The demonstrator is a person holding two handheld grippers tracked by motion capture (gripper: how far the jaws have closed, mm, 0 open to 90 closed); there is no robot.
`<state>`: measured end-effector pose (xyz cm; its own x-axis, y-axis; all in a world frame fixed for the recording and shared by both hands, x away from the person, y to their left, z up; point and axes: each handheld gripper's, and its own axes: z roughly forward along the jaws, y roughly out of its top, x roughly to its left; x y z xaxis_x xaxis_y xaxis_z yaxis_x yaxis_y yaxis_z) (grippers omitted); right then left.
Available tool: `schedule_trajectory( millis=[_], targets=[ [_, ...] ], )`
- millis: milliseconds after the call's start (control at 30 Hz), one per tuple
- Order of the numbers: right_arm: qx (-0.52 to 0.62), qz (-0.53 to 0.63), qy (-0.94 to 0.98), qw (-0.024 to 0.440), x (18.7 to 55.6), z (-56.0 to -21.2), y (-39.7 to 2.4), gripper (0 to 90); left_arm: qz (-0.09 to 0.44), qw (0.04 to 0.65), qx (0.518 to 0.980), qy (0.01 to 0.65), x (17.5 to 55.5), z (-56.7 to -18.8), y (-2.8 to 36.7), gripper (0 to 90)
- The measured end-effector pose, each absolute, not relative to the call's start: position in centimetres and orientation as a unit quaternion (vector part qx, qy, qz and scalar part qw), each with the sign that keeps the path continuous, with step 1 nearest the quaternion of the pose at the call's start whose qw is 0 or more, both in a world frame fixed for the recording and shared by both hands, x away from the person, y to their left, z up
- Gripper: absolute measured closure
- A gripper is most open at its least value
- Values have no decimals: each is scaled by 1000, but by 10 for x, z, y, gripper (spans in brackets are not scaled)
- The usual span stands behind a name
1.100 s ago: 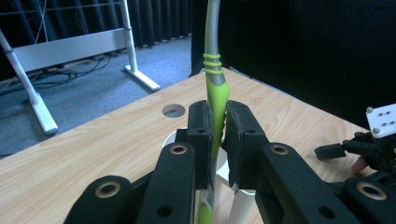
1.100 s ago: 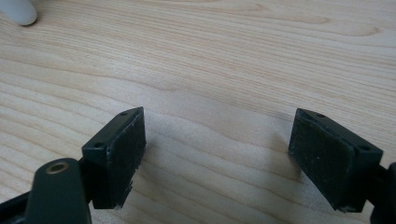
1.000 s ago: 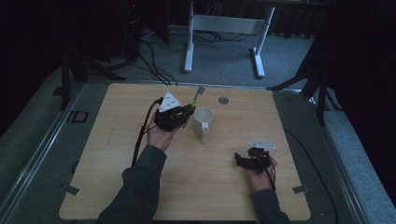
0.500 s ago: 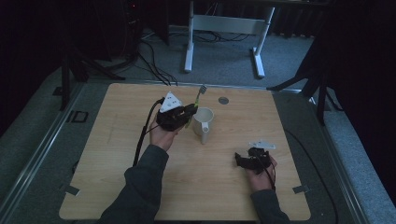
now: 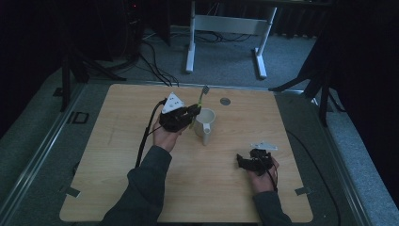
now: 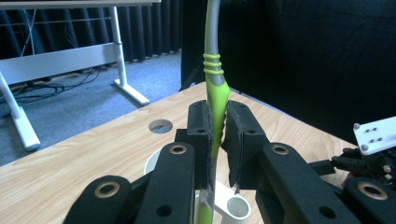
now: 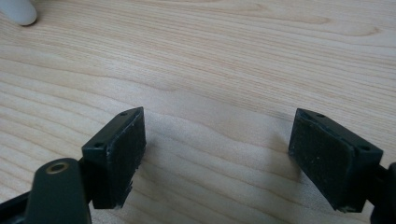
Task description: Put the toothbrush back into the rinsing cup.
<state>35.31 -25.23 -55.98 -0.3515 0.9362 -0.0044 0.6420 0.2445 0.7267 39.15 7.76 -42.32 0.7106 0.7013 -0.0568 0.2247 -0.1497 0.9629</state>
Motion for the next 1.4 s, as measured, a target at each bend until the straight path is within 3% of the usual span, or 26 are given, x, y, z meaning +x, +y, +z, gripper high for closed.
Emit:
schedule_trajectory(
  millis=[633, 1400],
  targets=[
    [522, 324, 756, 227, 353, -560, -252, 184, 189, 589, 713, 330, 396, -426, 75, 811],
    [522, 324, 756, 227, 353, -560, -252, 184, 165, 581, 730, 321, 390, -427, 67, 813]
  ],
)
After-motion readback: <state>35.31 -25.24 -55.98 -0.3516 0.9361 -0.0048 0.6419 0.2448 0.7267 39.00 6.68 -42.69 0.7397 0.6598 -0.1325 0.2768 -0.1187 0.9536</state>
